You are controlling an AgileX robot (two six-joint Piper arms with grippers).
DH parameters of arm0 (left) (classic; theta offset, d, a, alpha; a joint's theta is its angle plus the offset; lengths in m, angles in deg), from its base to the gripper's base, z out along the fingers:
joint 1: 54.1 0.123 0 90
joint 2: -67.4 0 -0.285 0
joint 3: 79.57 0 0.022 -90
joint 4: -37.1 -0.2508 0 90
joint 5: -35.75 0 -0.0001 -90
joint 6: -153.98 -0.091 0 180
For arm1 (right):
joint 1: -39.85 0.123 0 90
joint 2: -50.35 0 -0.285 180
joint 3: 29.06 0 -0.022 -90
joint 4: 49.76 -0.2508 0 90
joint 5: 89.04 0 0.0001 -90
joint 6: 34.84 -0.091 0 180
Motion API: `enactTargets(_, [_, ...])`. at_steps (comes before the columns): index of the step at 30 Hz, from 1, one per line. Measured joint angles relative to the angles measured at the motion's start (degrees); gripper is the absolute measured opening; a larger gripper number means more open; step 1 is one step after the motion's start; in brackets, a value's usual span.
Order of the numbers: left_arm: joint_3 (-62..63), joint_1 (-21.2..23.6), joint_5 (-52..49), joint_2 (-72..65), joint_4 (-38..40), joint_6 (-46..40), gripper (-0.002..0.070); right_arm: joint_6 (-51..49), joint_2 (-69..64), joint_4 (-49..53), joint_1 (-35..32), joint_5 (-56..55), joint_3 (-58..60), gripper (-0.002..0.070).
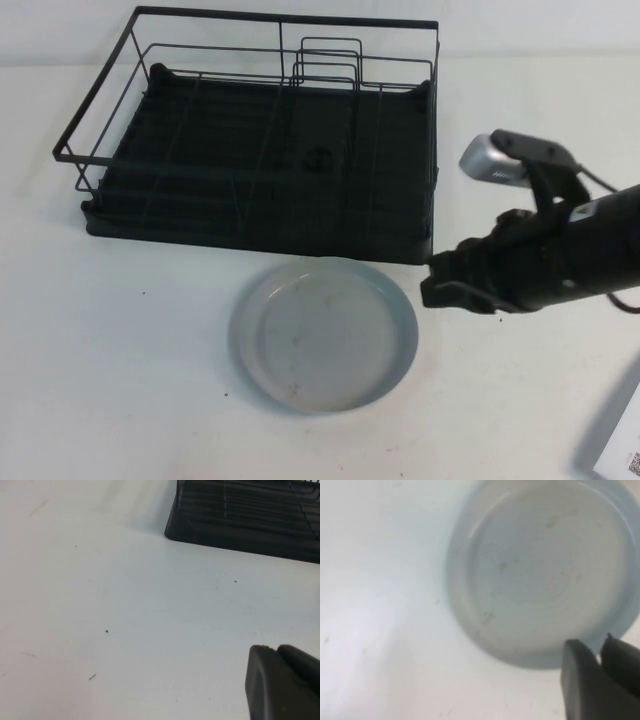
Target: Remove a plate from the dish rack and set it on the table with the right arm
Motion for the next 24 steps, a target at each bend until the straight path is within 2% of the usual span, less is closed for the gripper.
enactTargets(3, [0.0,0.0,0.0,0.0,0.0,0.0,-0.0004,0.0,5.61,2.84,0.0,3.27,0.03,0.0011])
enactTargets(6, [0.0,0.0,0.0,0.0,0.0,0.0,-0.0004,-1.54,11.2,7.31,0.0,6.34,0.13,-0.0008])
enactTargets(13, [0.0,0.0,0.0,0.0,0.0,0.0,-0.0004,-6.77,23.08,19.73,0.0,15.37,0.13,-0.0017])
enactTargets(21, [0.0,0.0,0.0,0.0,0.0,0.0,-0.0004,-7.14,33.55,23.08,0.0,30.4,0.13,-0.0018])
enactTargets(24, [0.0,0.0,0.0,0.0,0.0,0.0,-0.0004,-7.14,36.12,24.75,0.0,32.95,0.13,-0.0018])
